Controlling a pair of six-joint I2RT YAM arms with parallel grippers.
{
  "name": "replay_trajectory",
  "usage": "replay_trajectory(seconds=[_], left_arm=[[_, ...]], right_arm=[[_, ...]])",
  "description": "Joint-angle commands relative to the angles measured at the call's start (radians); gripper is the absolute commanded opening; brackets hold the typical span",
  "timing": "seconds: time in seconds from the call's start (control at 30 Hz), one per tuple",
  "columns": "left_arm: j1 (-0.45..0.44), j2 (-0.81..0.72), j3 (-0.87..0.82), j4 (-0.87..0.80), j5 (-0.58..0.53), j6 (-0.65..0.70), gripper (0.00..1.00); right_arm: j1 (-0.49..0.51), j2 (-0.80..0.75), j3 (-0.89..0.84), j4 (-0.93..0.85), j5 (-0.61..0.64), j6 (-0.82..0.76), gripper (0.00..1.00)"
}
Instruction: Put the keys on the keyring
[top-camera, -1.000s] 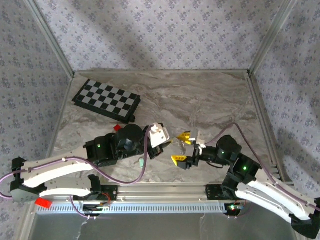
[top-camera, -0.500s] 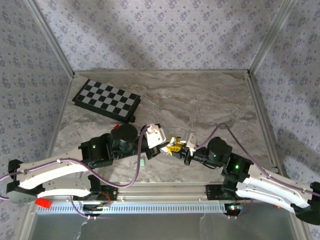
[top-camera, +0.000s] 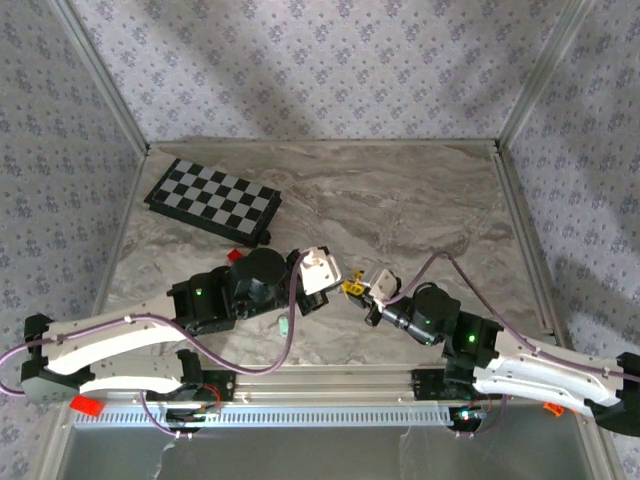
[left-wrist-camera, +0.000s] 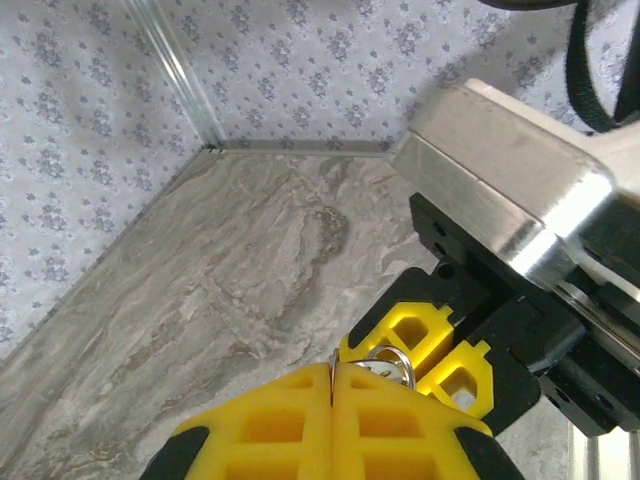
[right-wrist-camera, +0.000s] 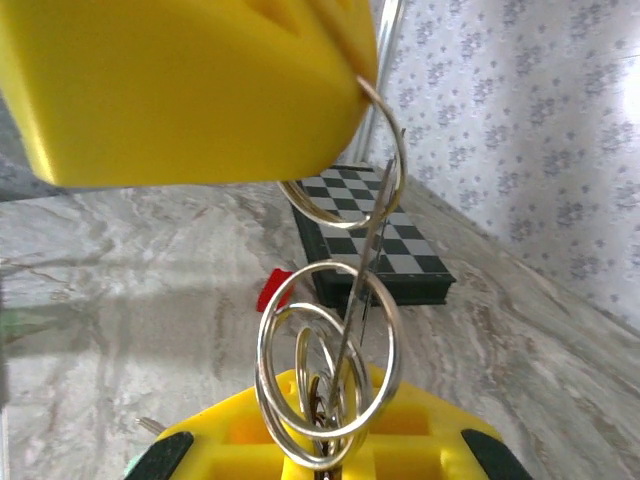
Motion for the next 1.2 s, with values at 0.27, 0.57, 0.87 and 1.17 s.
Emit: replay_trajectory(seconds=[0.27, 0.57, 0.87, 1.17], left_arm=[[-0.007, 0.035, -0.02, 0.137, -0.12, 0.01, 0.0], [-0.007, 0.04, -0.093, 0.288, -0.112, -0.04, 0.0], [-0.007, 0.018, -0.176, 0.447, -0.076, -0.105, 0.0], [-0.005, -0.088, -0.237, 0.501, 0.051, -0.057, 0.0]], right_arm=[[0.06, -0.006, 0.036, 0.073, 0.185, -0.071, 0.0], [0.061, 0.012, 0.045, 0.077, 0.201, -0.067, 0.0], [0.067, -0.038, 0.039, 0.054, 0.09, -0.063, 0.07], [0.066, -0.286, 0.071, -0.137, -0.174, -0.023, 0.71]])
